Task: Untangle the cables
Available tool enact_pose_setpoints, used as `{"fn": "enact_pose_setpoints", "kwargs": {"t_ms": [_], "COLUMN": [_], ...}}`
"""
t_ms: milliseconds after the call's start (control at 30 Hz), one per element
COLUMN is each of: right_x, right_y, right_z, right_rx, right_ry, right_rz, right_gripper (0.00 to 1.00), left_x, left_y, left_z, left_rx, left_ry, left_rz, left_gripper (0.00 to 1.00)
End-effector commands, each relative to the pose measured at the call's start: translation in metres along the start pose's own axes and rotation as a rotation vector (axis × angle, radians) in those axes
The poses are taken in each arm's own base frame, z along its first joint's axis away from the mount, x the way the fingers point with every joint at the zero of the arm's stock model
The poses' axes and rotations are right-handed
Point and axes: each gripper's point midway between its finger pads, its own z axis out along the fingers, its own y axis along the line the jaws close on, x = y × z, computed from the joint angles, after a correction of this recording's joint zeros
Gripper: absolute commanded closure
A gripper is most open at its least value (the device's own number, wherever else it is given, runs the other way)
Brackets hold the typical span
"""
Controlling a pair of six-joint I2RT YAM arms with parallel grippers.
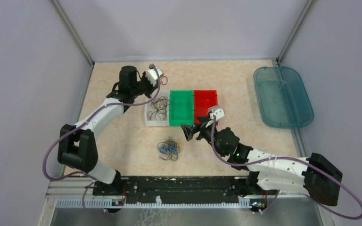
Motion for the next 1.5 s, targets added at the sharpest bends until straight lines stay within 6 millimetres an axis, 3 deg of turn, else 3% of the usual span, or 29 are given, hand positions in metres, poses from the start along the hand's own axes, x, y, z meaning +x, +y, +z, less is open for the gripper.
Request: {"fn": "enact_pose_setpoints", "kwargs": {"t_ms": [0,167,367,533,667,867,1067,1167,1233,1300,1400,1467], "right_x": [-0.013,-0.012,-0.013,-0.016,-0.016,-0.019,-0.018,-0.016,-0.011,-0.006,0.008,0.027], "right_y": [-0.002,-0.002,-0.001,-0.001,-0.001,-0.001,0.0,0.005,0.007,0.01,0.028,0.044], "right_z": [0.005,0.008,0.012,0.011,0.01,0.008,0.006,0.006,0.007,0.008,0.008,0.009], "right_rx": [0.01,0.01,0.004,0.003,0.003,0.0,-0.006,-0.032,-0.046,-0.063,-0.168,-0.257], "right_ry": [-0.042,-0.031,-0.022,-0.023,-0.02,-0.025,-0.015,-0.006,0.011,0.025,0.079,0.169], "right_rz": [0.041,0.049,0.057,0.057,0.056,0.058,0.06,0.063,0.06,0.06,0.049,0.025], "right_gripper": [0.1,0.11,0.13,0.13,0.13,0.13,0.13,0.14,0.14,0.14,0.14,0.16], "left_x": [0.029,0.064,0.085,0.096,0.1,0.077,0.002,-0.025,-0.028,-0.02,-0.006,0.002], "left_y": [-0.018,-0.034,-0.038,-0.037,-0.031,-0.036,-0.025,-0.037,-0.057,-0.08,-0.104,-0.117], "left_z": [0.009,0.013,0.02,0.019,0.013,0.003,-0.019,-0.037,-0.051,-0.065,-0.083,-0.097], "left_rx": [0.045,0.067,0.087,0.077,0.058,0.092,0.097,0.172,0.259,0.352,0.466,0.535], "left_ry": [0.046,0.123,0.192,0.232,0.27,0.225,0.093,0.049,0.025,0.029,0.08,0.113], "left_rz": [0.064,0.205,0.207,0.244,0.279,0.275,0.252,0.247,0.237,0.236,0.202,0.201], "left_gripper": [1.0,1.0,0.98,0.88,0.71,0.31,0.2,0.11,0.09,0.08,0.07,0.06]}}
